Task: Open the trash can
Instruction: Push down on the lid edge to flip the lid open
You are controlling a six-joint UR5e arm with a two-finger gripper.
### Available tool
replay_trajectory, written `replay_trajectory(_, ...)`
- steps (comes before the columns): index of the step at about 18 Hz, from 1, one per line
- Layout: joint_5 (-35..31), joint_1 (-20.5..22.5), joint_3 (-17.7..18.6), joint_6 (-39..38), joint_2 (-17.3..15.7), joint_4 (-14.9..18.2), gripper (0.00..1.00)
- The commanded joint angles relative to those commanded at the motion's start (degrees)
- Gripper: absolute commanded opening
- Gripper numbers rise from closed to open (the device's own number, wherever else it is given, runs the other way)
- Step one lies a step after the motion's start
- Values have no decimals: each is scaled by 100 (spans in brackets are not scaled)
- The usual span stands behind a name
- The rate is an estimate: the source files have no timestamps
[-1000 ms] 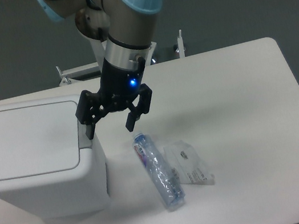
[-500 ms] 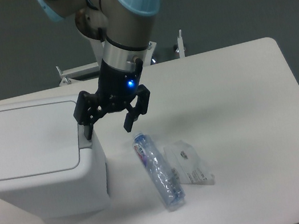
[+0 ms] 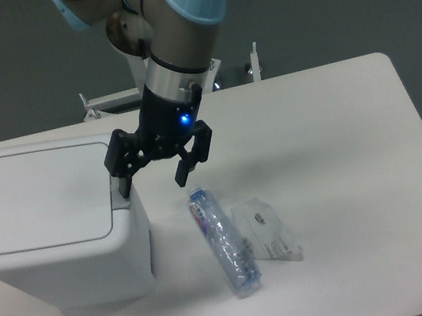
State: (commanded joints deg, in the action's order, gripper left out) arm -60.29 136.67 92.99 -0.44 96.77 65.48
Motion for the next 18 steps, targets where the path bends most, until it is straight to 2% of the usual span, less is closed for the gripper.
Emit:
replay_trajectory(13, 9, 0, 53, -9, -44, -149, 100)
replay_trajectory(15, 9, 17, -104, -9, -88, -141, 100)
replay_trajectory(16, 0, 61, -358, 9, -175, -149, 100)
replay_trajectory(18, -9, 254, -597, 44, -228, -289, 100)
